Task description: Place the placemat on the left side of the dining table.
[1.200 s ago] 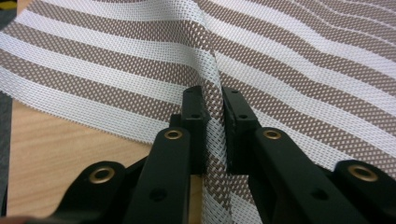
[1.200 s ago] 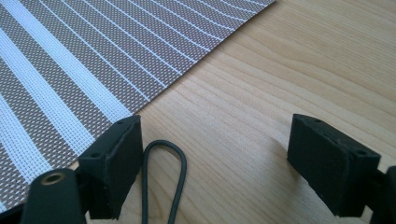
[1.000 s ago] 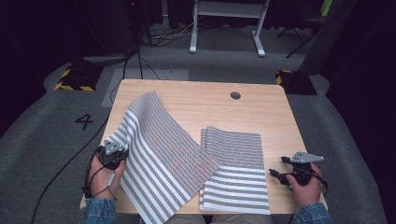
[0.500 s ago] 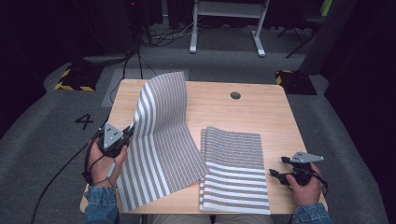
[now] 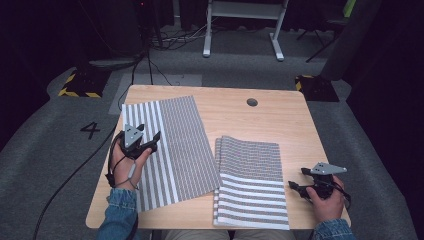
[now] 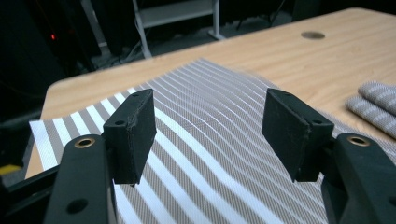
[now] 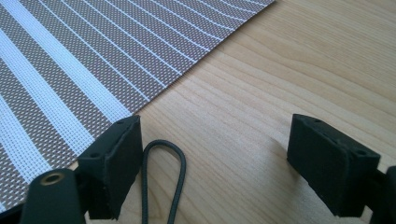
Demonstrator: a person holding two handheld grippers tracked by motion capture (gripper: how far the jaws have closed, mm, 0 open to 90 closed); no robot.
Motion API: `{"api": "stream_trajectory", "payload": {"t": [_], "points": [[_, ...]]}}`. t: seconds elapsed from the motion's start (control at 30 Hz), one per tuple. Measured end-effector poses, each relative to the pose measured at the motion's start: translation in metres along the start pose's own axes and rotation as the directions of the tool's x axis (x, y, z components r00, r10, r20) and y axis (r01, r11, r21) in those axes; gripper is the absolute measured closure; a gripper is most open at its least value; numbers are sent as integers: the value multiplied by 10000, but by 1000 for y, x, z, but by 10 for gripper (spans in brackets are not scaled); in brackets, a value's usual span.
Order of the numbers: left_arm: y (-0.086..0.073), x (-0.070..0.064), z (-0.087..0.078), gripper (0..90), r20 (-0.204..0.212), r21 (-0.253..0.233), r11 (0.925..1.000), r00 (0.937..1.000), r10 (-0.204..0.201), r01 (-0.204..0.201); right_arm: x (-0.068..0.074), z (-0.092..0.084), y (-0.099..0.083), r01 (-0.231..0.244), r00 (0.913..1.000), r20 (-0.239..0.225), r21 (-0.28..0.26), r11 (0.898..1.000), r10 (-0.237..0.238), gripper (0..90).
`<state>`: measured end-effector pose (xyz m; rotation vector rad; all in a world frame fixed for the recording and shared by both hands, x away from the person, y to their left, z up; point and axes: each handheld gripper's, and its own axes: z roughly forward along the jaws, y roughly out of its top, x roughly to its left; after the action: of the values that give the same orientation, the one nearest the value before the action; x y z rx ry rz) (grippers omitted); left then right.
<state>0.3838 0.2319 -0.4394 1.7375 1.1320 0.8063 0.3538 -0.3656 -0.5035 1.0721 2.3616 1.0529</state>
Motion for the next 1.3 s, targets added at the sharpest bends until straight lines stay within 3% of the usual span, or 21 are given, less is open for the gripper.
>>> {"api": "stream_trajectory", "payload": {"t": [0.13,0.23,0.37,0.53,0.6,0.63,0.7,0.77,0.8,0.9,0.97,1.03,1.1,1.17,1.23,1.3], "points": [[-5,-6,-16,347,272,825,9965,9995,-150,127,0,0,0,6,10000,3,2,10000,-6,186],[-10,-16,-33,341,726,1665,9858,9967,-364,239,0,0,0,-14,10000,-2,-6,10000,14,186],[-14,-24,-45,342,1029,1894,9811,9929,-592,388,0,0,0,-13,10000,-2,-7,10000,13,186],[-27,-39,-58,324,1551,2929,9560,9859,-630,150,0,0,0,-48,10000,-51,-11,10000,48,186],[-37,-49,-59,302,1850,3621,9320,9812,-557,-154,-1,1,1,16,10000,-45,-20,10000,-16,186],[-40,-52,-59,293,1929,3816,9242,9794,-603,-182,-1,1,1,-39,10000,-37,-53,10000,39,186],[-47,-57,-59,285,1801,4264,9044,9812,-702,-136,0,2,1,-57,10000,-33,-48,10000,57,183],[-53,-57,-61,280,1424,4618,8869,9880,-602,-125,0,2,2,-68,10000,-12,-9,10000,68,180],[-55,-57,-62,278,1242,4732,8810,9901,-653,-13,0,2,2,-75,10000,-21,1,10000,75,178],[-63,-54,-65,271,322,5252,8479,9940,-1048,724,0,2,2,-88,10000,-19,7,10000,88,173],[-67,-54,-66,265,-92,5580,8234,9929,-1184,1033,-1,3,2,10,10000,-17,35,10000,-10,171],[-71,-54,-64,257,-54,5765,8082,9897,-1433,1202,0,3,3,-38,10000,-29,17,10000,38,170],[-71,-57,-60,217,-172,5716,8114,9904,-1372,1224,0,4,3,-61,10000,-28,30,10000,61,165],[-72,-61,-55,215,-165,5583,8251,9955,-934,867,0,4,3,-50,10000,-27,28,10000,50,162],[-72,-64,-50,216,-110,5318,8414,9942,-1068,963,0,4,3,-31,10000,-26,24,10000,31,162],[-70,-64,-48,218,40,5357,8406,9953,-971,798,0,4,3,-25,10000,-25,25,10000,25,161]]}}
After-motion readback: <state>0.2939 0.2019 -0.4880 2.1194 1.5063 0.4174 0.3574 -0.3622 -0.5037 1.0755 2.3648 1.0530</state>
